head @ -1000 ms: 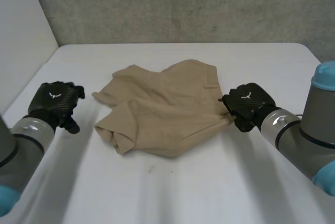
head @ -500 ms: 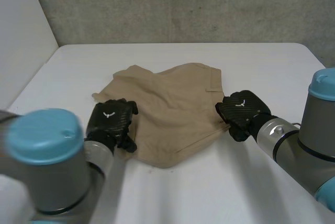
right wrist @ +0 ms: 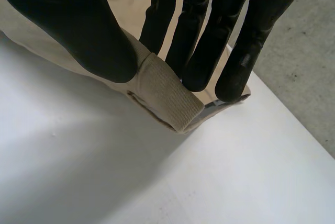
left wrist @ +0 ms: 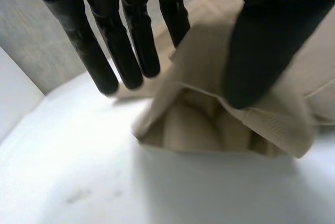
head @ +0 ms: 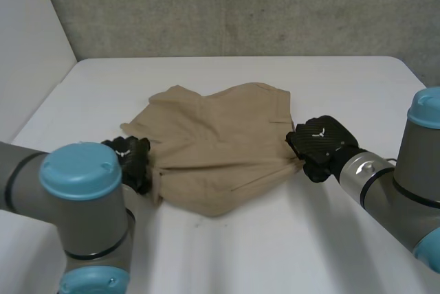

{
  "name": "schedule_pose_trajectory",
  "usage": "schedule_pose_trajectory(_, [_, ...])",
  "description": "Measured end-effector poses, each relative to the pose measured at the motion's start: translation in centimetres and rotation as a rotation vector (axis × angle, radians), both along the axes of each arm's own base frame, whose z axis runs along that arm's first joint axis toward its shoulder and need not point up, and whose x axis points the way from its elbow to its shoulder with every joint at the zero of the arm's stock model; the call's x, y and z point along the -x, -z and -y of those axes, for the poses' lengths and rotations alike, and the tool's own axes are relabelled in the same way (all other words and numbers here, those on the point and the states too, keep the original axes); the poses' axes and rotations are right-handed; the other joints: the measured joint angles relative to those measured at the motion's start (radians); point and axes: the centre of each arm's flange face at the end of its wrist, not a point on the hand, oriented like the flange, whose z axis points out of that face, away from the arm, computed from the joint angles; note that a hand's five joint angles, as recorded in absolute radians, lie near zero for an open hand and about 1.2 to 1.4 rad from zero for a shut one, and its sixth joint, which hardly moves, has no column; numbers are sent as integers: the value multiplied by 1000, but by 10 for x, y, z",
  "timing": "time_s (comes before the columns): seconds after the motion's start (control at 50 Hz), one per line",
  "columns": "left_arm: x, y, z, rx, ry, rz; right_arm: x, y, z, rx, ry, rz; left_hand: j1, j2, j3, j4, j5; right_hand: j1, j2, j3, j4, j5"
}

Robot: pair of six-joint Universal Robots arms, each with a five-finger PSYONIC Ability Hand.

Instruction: Fold the shorts.

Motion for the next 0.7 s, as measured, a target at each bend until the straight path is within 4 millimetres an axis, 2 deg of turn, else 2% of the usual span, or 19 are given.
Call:
schedule_pose_trajectory(0.02, [-1, -2, 0, 6, 3, 5, 0, -1, 0, 2, 0, 1, 0, 0, 0, 0, 0, 0, 0, 0, 0, 0])
schedule_pose_trajectory(0.06, [-3, -9, 1, 31, 20, 19, -1, -5, 3, 14, 0, 5, 203, 222, 213, 222, 224, 0, 0, 0, 0, 0])
schedule_pose_trajectory(0.08, [-3, -9, 1, 31, 20, 19, -1, -5, 3, 14, 0, 5, 203, 222, 213, 222, 224, 0, 0, 0, 0, 0])
schedule_pose_trajectory(0.16, [-6, -32, 3, 96, 92, 60, -3, -22, 9, 57, 1, 21, 220, 280, 276, 291, 270, 5, 0, 0, 0, 0])
schedule_pose_trajectory(0.3, [-15, -100, -11, 265, 220, 137, -2, -88, 9, 187, -5, 39, 220, 288, 286, 302, 270, 6, 0, 0, 0, 0])
schedule_pose_trajectory(0.38, [-21, -149, -33, 385, 308, 168, 2, -133, 3, 275, -11, 22, 220, 288, 286, 303, 270, 16, 0, 0, 0, 0])
schedule_pose_trajectory(0.4, [-21, -149, -33, 385, 308, 168, 2, -133, 3, 275, -11, 22, 220, 288, 286, 303, 270, 16, 0, 0, 0, 0])
schedule_pose_trajectory(0.42, [-25, -165, -43, 415, 352, 179, 4, -147, 0, 296, -13, 11, 220, 288, 286, 303, 270, 21, 0, 0, 0, 0])
schedule_pose_trajectory(0.44, [-27, -169, -47, 417, 370, 184, 5, -155, -3, 304, -15, 2, 220, 288, 286, 303, 270, 21, 0, 0, 0, 0])
schedule_pose_trajectory(0.5, [-32, -174, -52, 391, 416, 197, 7, -164, -7, 292, -20, -21, 220, 289, 286, 303, 270, 21, 0, 0, 0, 0])
schedule_pose_trajectory(0.56, [-37, -168, -52, 334, 439, 206, 8, -163, -9, 262, -26, -43, 220, 290, 287, 303, 270, 21, 0, 0, 0, 0])
schedule_pose_trajectory(0.64, [-44, -139, -38, 178, 452, 216, 5, -133, -6, 127, -50, -127, 220, 291, 288, 303, 270, 21, 0, 0, 0, 0])
schedule_pose_trajectory(0.66, [-44, -139, -38, 178, 452, 216, 5, -133, -6, 127, -50, -127, 220, 291, 288, 303, 270, 21, 0, 0, 0, 0])
schedule_pose_trajectory(0.68, [-45, -124, -29, 115, 448, 220, 3, -113, -2, 62, -65, -173, 220, 291, 288, 303, 270, 21, 0, 0, 0, 0])
schedule_pose_trajectory(0.7, [-45, -116, -23, 86, 446, 221, 2, -103, 0, 31, -71, -197, 220, 291, 288, 303, 270, 21, 0, 0, 0, 0])
